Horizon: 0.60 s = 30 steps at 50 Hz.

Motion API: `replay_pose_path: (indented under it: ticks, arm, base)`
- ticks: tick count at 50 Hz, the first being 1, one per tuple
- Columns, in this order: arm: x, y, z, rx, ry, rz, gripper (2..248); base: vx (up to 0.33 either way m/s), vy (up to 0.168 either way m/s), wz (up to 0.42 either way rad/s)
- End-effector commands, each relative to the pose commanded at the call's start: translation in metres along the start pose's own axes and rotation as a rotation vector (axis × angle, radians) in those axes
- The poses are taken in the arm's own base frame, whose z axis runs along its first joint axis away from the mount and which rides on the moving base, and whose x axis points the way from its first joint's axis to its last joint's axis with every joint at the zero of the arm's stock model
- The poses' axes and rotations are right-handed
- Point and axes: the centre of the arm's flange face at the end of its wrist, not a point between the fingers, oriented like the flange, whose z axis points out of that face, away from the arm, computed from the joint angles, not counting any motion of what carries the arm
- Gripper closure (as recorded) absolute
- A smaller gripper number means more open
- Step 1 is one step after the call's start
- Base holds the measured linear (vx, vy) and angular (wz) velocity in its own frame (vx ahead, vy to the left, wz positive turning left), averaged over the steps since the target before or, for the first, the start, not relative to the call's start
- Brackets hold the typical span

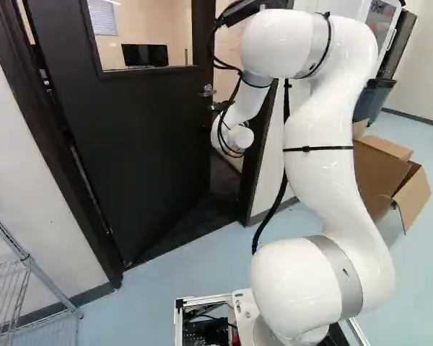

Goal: Open the door and move inside

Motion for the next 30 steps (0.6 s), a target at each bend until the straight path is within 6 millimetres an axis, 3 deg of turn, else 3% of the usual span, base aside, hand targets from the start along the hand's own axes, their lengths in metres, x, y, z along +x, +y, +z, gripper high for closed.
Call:
replay_pose_path:
  ticks: [30]
  arm:
    - [-0.008, 0.005, -0.063, -0.022, -0.041, 0.013, 3]
  base:
    - [0.000, 0.000, 0.000]
